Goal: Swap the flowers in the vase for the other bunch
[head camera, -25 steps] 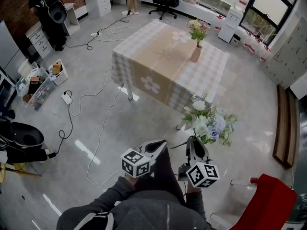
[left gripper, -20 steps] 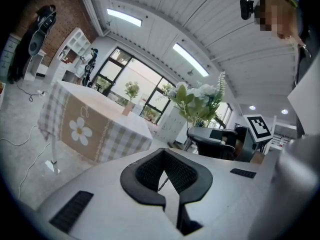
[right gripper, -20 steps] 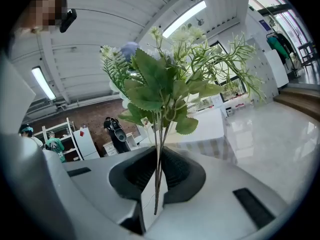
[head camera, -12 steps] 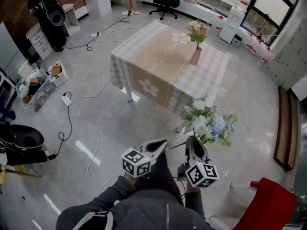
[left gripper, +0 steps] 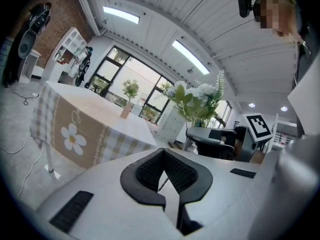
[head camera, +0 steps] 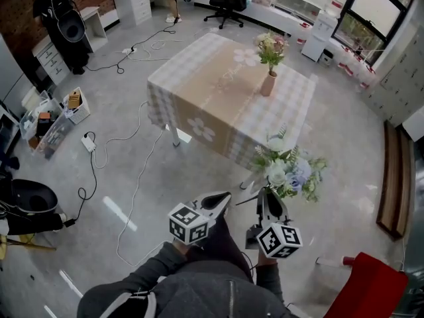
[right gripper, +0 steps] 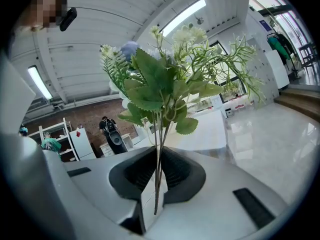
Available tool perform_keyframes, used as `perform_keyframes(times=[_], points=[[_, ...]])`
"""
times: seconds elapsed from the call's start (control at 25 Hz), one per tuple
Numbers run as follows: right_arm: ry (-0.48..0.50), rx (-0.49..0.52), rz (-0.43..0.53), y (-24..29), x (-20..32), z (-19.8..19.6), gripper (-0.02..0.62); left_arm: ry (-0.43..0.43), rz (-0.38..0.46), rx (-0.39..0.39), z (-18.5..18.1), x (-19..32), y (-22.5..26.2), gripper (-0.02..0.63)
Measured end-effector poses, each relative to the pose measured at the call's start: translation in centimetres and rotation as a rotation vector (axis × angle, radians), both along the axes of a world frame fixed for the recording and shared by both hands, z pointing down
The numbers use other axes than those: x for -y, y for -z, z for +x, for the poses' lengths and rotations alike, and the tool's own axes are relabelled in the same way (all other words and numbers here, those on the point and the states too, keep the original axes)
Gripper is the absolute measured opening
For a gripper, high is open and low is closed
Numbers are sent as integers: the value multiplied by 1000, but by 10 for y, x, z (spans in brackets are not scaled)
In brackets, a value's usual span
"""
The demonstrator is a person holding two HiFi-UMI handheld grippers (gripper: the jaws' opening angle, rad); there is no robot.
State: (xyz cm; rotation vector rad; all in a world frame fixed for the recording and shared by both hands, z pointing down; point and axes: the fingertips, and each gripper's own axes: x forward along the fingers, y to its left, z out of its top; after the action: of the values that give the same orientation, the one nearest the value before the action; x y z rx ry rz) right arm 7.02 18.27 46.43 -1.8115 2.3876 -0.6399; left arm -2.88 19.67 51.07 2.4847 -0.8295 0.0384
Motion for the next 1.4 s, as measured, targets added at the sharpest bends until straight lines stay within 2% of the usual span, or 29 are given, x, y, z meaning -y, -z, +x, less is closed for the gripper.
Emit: perform_keyframes(times=[0.64,1.0,1.4], points=[[17,-4,8,10,109,21,34,7,18,9,20,110,15,9],[-18,-1,4,10,153,46,34,-37,22,7,48,153,21,9],[-24,17,7,8,202,58,34,-42,37,21,57,202,26,9]])
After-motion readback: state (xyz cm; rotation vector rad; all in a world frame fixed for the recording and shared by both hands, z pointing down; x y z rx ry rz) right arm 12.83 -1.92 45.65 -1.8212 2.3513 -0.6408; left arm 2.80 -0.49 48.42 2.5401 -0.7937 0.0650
